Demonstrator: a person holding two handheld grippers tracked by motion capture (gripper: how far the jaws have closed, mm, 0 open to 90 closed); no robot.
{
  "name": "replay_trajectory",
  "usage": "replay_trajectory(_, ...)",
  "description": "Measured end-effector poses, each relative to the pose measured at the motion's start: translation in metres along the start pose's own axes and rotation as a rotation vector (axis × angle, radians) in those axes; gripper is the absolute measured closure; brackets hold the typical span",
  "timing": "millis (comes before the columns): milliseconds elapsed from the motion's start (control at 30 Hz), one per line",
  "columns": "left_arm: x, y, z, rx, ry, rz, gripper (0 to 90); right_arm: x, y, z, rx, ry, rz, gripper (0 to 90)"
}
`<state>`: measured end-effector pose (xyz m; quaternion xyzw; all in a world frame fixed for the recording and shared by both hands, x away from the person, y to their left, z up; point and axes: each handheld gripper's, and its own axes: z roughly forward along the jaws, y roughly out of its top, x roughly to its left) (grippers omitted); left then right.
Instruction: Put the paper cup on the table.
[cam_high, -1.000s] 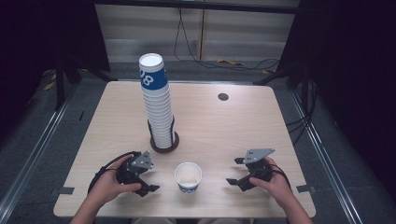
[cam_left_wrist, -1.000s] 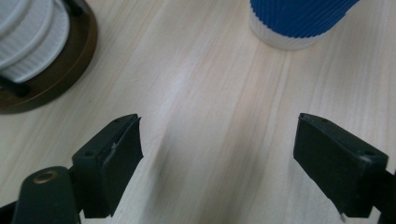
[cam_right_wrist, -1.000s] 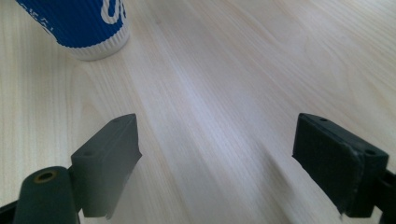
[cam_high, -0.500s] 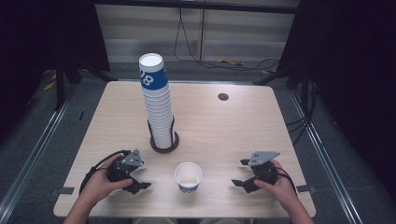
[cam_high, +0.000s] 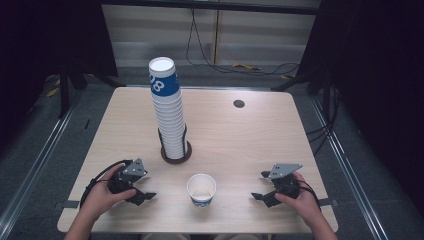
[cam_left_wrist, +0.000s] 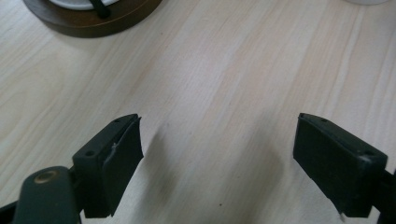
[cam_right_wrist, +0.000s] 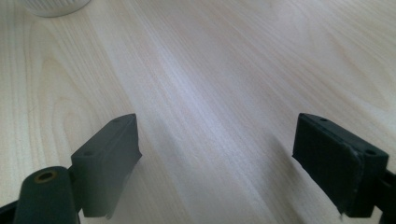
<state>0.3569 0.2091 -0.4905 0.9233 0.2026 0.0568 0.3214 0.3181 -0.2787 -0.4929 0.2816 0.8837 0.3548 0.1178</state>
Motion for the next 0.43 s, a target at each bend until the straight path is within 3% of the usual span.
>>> replay_trajectory(233,0.0026,-0.0057,0.0018,0.009,0.017,-0.003,15.4,-0.0045,-0.0022,-0.0020,-0.015,-0.024,0.024,13.9)
replay_trajectory(433,0.0048,-0.0084,0.0012,0.013,0.030,0.004,15.4,-0.0049,-0.0072,-0.0028,0.004,-0.038,0.021,13.9)
